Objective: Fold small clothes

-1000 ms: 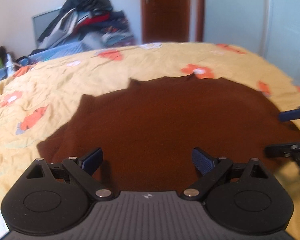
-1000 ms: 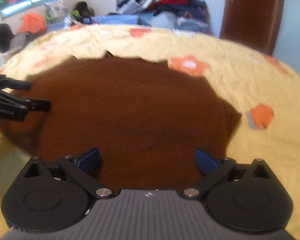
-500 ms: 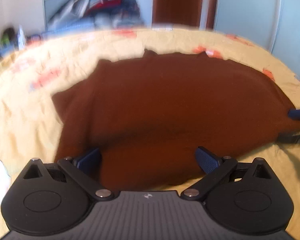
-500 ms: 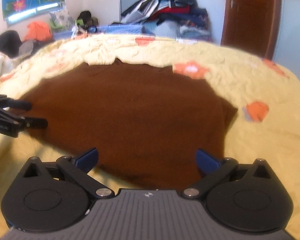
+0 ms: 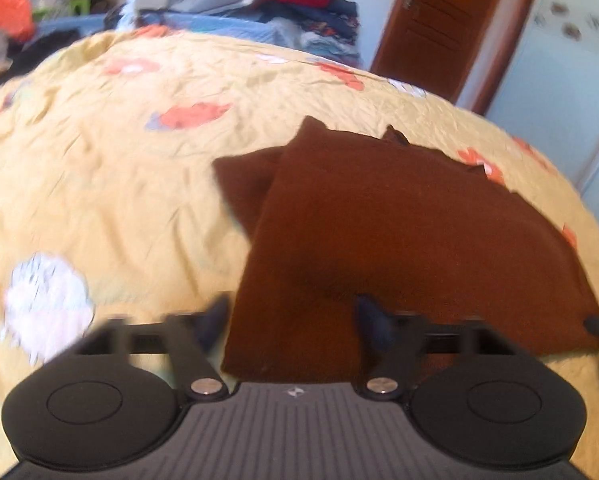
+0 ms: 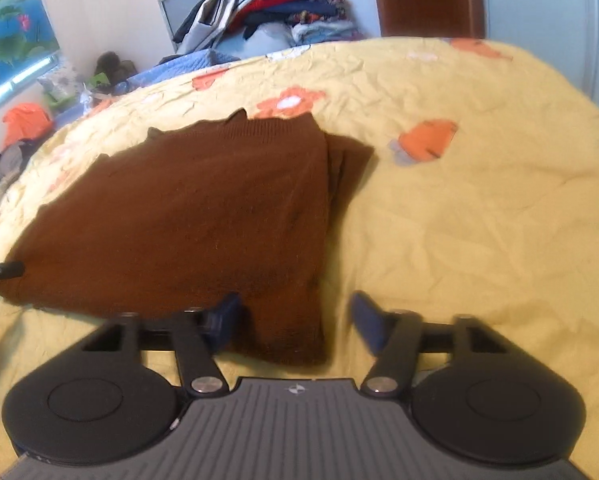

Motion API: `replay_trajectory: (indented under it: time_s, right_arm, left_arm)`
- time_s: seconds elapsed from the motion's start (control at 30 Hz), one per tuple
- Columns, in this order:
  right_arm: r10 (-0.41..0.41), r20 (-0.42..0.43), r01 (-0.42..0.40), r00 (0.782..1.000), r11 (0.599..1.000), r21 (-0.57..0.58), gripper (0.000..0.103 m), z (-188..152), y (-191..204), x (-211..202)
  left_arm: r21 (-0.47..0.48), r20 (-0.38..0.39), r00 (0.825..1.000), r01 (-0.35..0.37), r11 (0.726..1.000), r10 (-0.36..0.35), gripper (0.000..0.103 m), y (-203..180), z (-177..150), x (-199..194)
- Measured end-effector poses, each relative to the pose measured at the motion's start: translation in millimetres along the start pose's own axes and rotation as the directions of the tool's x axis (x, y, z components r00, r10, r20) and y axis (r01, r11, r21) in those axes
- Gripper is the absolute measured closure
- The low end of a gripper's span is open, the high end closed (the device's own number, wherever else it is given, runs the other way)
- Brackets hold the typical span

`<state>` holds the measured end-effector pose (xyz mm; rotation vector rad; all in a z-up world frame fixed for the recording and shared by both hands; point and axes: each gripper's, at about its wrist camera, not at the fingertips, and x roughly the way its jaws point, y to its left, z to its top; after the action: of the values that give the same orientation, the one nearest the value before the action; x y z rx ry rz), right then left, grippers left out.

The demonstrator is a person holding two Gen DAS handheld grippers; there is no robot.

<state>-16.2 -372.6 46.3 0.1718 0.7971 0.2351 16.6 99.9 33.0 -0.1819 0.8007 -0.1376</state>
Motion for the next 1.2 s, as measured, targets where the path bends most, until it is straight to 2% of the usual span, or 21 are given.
replay_trajectory:
  time_s: [0.03,0.07,0.1,0.2,0.27,0.3,0.33,0.37,0.4,0.47,0.53,0.57,0.63,0.7,0.77,0.83,0.9,1.0,1.1,1.17,1.2]
  right_arm:
    - [0.018,-0.024,-0.018,1.000,1.000,0.006,0.081,4.3,0.0,1.4]
    - [0.030,-0.020,-0.030,0.999,1.000,-0.001,0.085,8.8,-0.8,-1.6]
    - [0.033,-0.003,-0.034,0.999,0.999,-0.016,0.088,11.8,-2.2,-6.5]
    - [0.003,0.025,-0.002,1.000,0.998,-0.071,0.091,16.5,-4.1,-23.7]
    - [-0.044,-0.022,0.041,0.999,0.994,-0.101,0.092,9.8,-8.5,-14.2]
    - [-0.045,-0.054,0.039,0.998,0.994,-0.102,0.091,3.2,-11.1,-6.8]
    - [-0.036,-0.030,0.033,0.999,0.995,-0.095,0.089,-2.2,-12.0,-7.6]
    - [-0.037,-0.010,0.036,0.999,0.996,-0.084,0.082,-2.4,-11.9,-11.9]
    - [-0.043,-0.002,0.043,0.999,0.997,-0.068,0.065,0.2,-12.0,-16.8]
    - [-0.045,0.076,0.047,0.996,0.999,-0.027,0.042,7.6,-11.8,-30.6]
    - [-0.017,0.116,0.020,0.993,0.999,-0.026,0.040,21.2,-6.6,-33.6]
    - [-0.011,0.123,0.016,0.992,0.999,-0.037,0.040,30.2,-0.6,-29.3]
    - [0.009,0.126,0.000,0.992,0.998,-0.068,0.040,43.9,16.2,-12.1]
    - [0.041,0.102,-0.033,0.994,0.996,-0.079,0.041,55.2,30.8,13.6]
    - [0.032,0.051,-0.027,0.998,0.995,-0.101,0.041,57.8,41.9,42.0]
    - [-0.026,0.007,0.027,1.000,0.985,-0.169,0.042,45.9,49.9,57.7]
    - [-0.045,0.049,0.057,0.998,0.958,-0.281,0.042,24.4,51.8,51.2]
    - [-0.022,0.060,0.038,0.998,0.960,-0.277,0.042,14.6,44.2,41.5]
    - [-0.028,-0.002,0.027,1.000,0.966,-0.257,0.040,34.8,49.5,43.8]
    - [0.005,0.040,0.003,0.999,0.977,-0.211,0.037,54.9,52.5,40.2]
    - [0.026,0.077,-0.010,0.997,0.981,-0.194,0.029,66.3,54.4,40.5]
  left_arm:
    - [-0.004,-0.021,1.000,0.013,1.000,-0.013,0.085,-0.6,4.2,1.0]
    - [-0.013,-0.033,0.999,0.028,1.000,-0.028,0.094,1.6,7.8,-1.3]
    - [-0.012,-0.030,0.999,0.032,0.999,-0.032,0.095,5.1,10.4,-6.0]
    - [0.052,-0.040,0.998,-0.035,0.998,0.037,0.095,14.8,8.4,-6.5]
    - [0.064,-0.021,0.999,-0.030,0.998,0.031,0.095,18.9,0.5,-5.3]
    - [0.074,-0.012,0.999,-0.033,0.997,0.034,0.094,16.5,0.2,-7.4]
    - [0.077,0.000,0.999,-0.036,0.996,0.036,0.092,13.2,-0.2,-12.2]
    - [0.078,0.021,0.999,-0.037,0.996,0.035,0.092,10.0,-0.8,-19.6]
    - [0.076,0.046,0.998,-0.051,0.996,0.047,0.085,6.7,-0.7,-27.9]
    - [0.085,0.114,0.992,-0.064,0.994,0.054,0.065,-3.6,5.7,-42.2]
    - [0.103,0.190,0.982,-0.028,0.994,0.008,0.005,-19.3,16.4,-47.5]
    - [0.125,0.225,0.974,-0.019,0.992,-0.010,0.001,-30.0,19.9,-45.6]
    - [0.202,0.224,0.974,-0.015,0.979,-0.032,0.002,-55.9,27.2,-25.0]
    - [0.241,0.136,0.990,-0.010,0.970,-0.023,0.004,-71.7,29.4,10.6]
    - [0.252,0.043,0.999,-0.041,0.967,0.031,0.015,-72.9,23.3,46.7]
    - [0.284,0.074,0.997,-0.037,0.958,0.017,0.012,-64.1,12.8,50.4]
    - [0.284,0.062,0.998,-0.016,0.959,-0.002,0.012,-52.3,9.9,44.2]
    - [0.335,0.055,0.998,-0.025,0.942,0.007,0.013,-52.5,6.2,37.4]
    - [0.346,0.072,0.997,-0.014,0.938,-0.012,0.014,-67.8,21.5,27.4]
    - [0.353,0.128,0.990,0.004,0.936,-0.052,0.013,-80.0,38.8,26.5]
    - [0.354,0.141,0.989,0.000,0.935,-0.053,0.013,-85.7,47.9,31.3]
